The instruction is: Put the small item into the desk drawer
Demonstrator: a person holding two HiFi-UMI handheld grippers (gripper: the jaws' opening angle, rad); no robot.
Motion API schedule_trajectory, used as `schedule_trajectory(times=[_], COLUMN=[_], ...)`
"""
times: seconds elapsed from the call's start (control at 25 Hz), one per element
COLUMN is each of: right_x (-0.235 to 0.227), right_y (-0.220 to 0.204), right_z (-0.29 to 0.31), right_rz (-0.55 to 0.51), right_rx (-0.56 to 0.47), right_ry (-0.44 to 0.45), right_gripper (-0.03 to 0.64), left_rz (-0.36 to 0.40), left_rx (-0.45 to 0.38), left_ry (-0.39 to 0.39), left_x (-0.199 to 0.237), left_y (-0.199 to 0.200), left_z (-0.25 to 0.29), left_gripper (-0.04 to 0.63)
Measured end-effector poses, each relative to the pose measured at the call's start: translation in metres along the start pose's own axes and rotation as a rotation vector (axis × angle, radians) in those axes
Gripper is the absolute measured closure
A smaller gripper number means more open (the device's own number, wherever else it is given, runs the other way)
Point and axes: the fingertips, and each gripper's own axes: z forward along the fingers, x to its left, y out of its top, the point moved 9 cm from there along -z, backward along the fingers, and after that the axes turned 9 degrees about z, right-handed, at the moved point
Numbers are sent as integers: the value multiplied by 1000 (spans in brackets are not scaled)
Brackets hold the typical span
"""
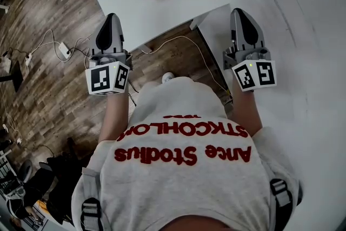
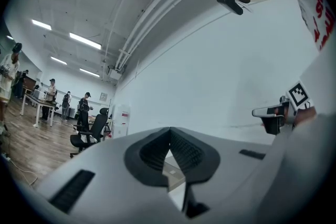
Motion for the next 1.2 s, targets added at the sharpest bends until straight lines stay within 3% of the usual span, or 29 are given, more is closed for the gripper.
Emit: schedule_trajectory(times=[0.36,0.76,1.2], right_x=[4,-6,-58], right_y=[-6,-10,0], right_z=[7,49,124], right_rz=[7,14,35], right_rx=[36,51,74], right_ry=[-11,58,103], right_gripper=[612,612,612], left_rz=[-22,-18,-13], left_rx=[25,37,50], left_ry=[-18,25,91], left_x=[9,16,20], left_y=[-11,-15,-17], left_z=[3,21,91], left_gripper=[588,588,588])
